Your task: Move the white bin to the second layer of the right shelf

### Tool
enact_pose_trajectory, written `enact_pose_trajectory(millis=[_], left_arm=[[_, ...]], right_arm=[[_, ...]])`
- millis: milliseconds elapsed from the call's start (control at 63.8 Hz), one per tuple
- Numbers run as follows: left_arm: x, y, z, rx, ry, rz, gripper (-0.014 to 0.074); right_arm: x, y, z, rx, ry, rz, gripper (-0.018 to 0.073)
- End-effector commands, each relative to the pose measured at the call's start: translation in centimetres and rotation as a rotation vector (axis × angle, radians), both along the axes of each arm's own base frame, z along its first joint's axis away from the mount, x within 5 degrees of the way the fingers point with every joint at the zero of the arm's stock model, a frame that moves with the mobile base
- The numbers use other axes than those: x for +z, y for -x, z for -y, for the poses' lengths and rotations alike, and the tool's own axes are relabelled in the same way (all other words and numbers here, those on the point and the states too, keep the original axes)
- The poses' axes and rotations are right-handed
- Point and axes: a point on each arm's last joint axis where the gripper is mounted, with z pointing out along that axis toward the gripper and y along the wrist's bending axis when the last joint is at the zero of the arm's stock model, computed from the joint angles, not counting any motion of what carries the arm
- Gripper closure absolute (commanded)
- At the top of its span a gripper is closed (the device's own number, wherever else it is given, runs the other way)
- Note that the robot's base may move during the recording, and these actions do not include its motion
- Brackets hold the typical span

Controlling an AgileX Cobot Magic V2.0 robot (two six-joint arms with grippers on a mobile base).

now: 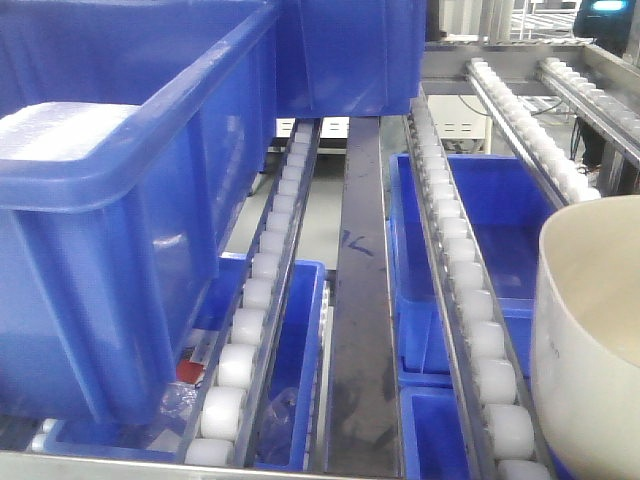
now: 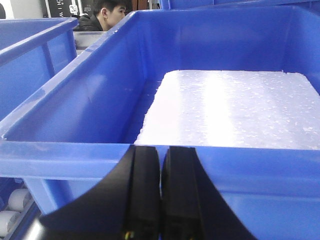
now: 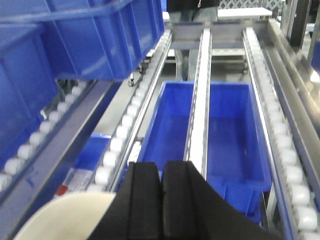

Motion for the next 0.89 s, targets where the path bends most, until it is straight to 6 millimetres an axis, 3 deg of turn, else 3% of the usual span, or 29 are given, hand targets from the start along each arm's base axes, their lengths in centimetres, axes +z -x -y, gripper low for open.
enact_pose_trajectory(millis=[0, 329, 580, 706, 878], left_arm=[[-0.4, 0.0, 0.0, 0.002, 0.010, 0.063, 0.0512], [-0.4, 0.0, 0.0, 0.002, 0.010, 0.063, 0.0512], [-0.4, 0.0, 0.0, 0.002, 0.010, 0.063, 0.0512], [-0.4, 0.0, 0.0, 0.002, 0.010, 0.063, 0.0512], [-0.4, 0.0, 0.0, 0.002, 0.010, 0.063, 0.0512]], right_arm=[[1.5, 0.0, -0.1, 0.005, 0.012, 0.108, 0.0501], [1.0, -0.1, -0.1, 0.008, 0.048, 0.119, 0.0501], [-1.4, 0.1, 0.7, -0.103, 0.166, 0.139, 0.0501], [-2.2, 1.1, 1.2, -0.203, 0.174, 0.187, 0.0501], [-3.6, 1.5, 1.2, -0.207, 0.140, 0.194, 0.0501]])
